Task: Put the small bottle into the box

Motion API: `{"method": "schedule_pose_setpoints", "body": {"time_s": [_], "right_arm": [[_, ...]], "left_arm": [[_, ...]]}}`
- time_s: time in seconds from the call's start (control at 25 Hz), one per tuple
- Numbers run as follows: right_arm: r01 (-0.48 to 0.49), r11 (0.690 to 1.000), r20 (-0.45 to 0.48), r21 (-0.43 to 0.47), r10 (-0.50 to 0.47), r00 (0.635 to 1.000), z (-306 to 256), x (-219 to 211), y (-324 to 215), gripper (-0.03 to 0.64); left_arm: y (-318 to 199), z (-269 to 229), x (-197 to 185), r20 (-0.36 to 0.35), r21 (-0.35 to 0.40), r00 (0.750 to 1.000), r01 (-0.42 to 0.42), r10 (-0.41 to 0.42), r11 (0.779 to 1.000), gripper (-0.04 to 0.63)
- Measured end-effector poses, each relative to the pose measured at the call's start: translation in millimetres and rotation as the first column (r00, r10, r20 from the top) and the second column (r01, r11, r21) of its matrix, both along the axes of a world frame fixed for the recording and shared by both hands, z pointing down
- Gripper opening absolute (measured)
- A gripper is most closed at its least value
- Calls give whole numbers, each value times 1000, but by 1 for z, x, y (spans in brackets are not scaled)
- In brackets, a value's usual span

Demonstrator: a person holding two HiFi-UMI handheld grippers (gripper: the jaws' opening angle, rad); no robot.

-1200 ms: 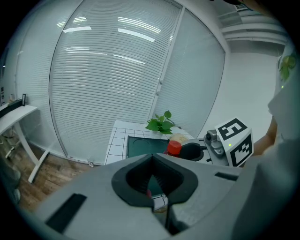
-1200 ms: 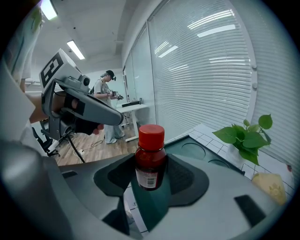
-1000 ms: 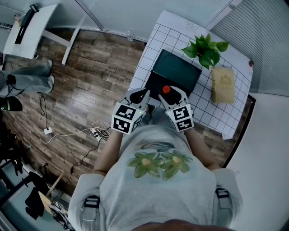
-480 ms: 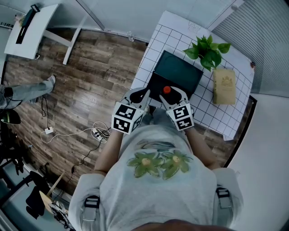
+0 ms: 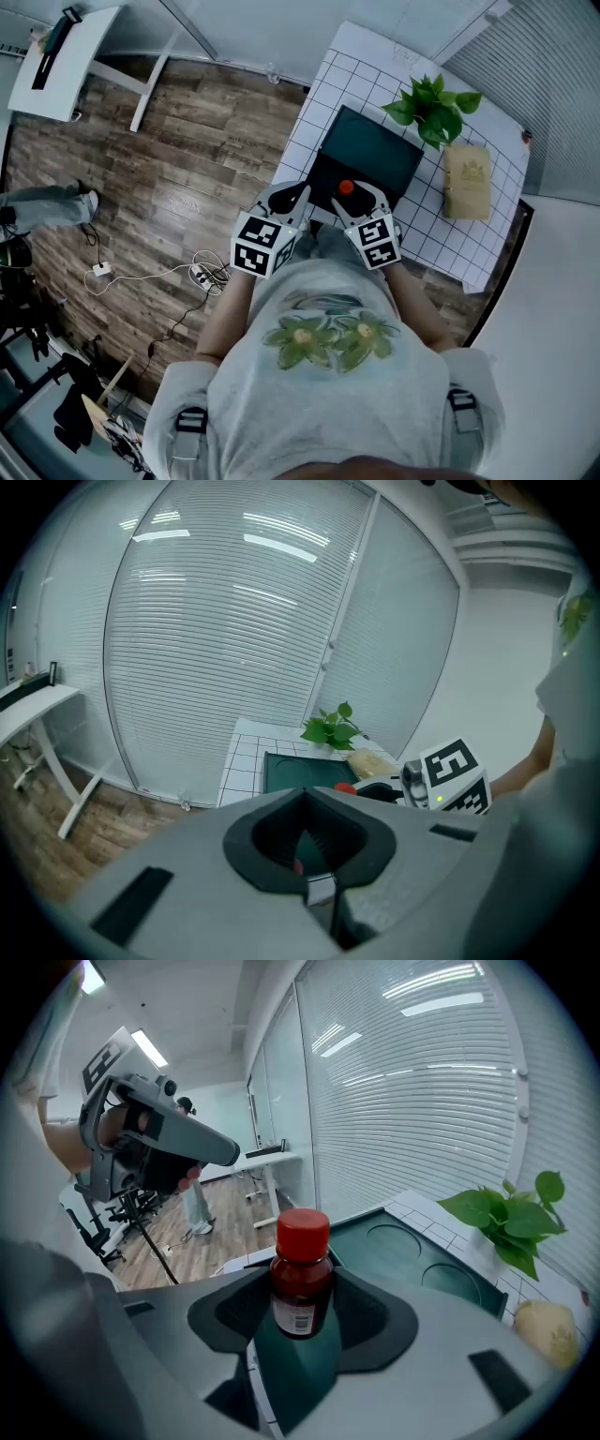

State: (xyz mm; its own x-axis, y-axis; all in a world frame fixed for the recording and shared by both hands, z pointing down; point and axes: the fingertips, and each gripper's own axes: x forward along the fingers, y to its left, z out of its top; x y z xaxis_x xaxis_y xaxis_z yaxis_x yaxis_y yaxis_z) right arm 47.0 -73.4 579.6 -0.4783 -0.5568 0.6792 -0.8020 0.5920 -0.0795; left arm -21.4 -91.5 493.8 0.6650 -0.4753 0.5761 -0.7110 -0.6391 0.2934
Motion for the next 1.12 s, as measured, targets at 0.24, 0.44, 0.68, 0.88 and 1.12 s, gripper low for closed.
{"method": "schedule_pose_setpoints", "body": {"time_s": [0.24,0.44,0.68,0.88,1.12], "right_arm": [[12,1000,-9,-12,-12,1000,6,-1,-3,209],[24,999,-15,-24,-24,1000,12,-2,-5,209],[34,999,-21,-37,-35,999,18,-4,-6,209],[47,998,-30,-45,-48,998,25,-5,-4,209],[56,997,-35,-59,-58,998,30,-5,-3,209]], "left_arm": [[-3,2,-1,-2,-10,1000,6,-6,1000,6],[-7,3,-3,-3,-14,1000,14,-14,1000,6],[-9,4,-5,-3,-18,1000,20,-20,1000,6],[-9,6,-5,-1,-20,1000,22,-22,1000,6],[-9,6,-8,1,-20,1000,29,-29,999,6]]}}
